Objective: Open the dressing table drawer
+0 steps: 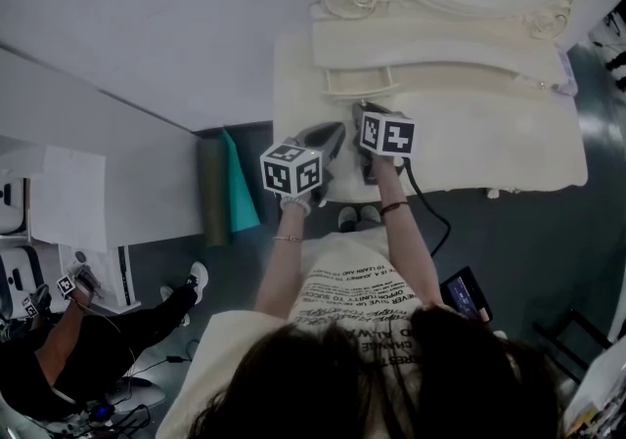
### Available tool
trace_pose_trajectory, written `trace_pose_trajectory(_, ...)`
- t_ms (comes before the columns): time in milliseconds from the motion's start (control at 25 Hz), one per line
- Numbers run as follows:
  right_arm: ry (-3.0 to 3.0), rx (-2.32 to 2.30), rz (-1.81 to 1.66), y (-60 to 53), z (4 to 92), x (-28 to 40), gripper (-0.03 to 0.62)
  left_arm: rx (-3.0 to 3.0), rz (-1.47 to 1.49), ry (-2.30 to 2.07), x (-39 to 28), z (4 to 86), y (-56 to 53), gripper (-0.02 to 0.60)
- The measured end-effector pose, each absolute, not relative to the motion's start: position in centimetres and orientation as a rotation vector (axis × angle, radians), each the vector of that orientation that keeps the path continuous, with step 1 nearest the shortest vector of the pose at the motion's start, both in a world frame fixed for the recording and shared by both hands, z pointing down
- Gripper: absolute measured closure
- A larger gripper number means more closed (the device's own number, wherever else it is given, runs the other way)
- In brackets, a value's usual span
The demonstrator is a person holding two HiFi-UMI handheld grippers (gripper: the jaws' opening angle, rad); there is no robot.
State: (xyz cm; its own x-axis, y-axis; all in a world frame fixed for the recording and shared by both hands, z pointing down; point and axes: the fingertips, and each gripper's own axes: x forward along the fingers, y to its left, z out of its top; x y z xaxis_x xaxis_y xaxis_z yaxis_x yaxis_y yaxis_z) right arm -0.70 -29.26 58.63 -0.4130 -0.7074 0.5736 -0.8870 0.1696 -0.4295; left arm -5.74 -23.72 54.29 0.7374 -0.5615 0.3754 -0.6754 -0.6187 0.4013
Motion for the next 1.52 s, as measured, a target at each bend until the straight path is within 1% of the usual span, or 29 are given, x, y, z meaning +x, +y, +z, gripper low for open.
trace_pose_trajectory(320,-2.235,1.531,1.087,-28.4,58.0,-0.1,0.487,2.402,0.262,-0.938,-5.5,54.2,-23.4,0.584)
trace_pose_trajectory(520,-2.274,1.441,1.104,-27.5,57.7,0.0,0.487,2.402,0.238,-0.939,-5.1,53.8,-23.4,0.584)
trace_pose_trajectory(880,-2.450,1.279,0.884,-25.8,54.6,0.4,0.493,2.464,0.221,-0.908,-4.1,52.2,-21.9,0.584)
trace_pose_trajectory(1040,-2.525,1.232,0.841,-25.0,53.1,0.2,0.496,2.498,0.218,-0.892,-3.5,51.3,-21.6,0.584)
trace_pose_trajectory(1520,-2.709,1.159,0.720,-23.9,48.5,-0.9,0.567,2.588,0.178,-0.910,-3.2,48.0,-21.2,0.584)
